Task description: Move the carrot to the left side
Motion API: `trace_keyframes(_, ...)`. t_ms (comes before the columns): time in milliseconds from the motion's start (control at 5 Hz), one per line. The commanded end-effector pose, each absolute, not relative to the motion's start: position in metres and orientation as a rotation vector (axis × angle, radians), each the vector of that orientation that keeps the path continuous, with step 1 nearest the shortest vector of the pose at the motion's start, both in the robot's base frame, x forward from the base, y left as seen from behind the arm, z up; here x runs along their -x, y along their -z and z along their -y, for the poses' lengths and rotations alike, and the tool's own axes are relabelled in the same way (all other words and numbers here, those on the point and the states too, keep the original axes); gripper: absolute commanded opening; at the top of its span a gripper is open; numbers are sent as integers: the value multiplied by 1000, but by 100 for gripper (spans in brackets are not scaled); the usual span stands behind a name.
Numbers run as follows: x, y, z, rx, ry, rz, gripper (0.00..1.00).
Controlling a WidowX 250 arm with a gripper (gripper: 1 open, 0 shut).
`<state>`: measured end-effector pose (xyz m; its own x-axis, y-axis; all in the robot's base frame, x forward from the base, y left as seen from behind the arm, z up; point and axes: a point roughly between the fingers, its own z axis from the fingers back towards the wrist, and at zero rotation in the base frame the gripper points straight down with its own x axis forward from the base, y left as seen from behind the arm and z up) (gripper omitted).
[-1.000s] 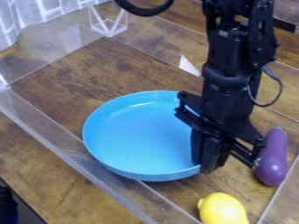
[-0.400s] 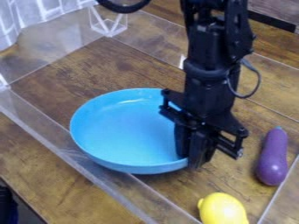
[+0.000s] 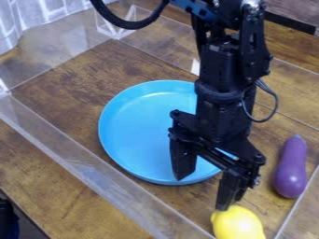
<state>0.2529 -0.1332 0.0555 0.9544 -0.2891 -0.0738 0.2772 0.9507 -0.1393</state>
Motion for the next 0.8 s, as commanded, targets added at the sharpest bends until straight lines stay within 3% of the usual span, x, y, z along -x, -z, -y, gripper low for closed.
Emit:
trace_keyframes(0,-258,-55,134,139,314,-54,100)
trace_keyframes(400,-255,-42,148,130,372,-66,100)
trace_keyframes(600,-255,-28,167,114,419,-87,100)
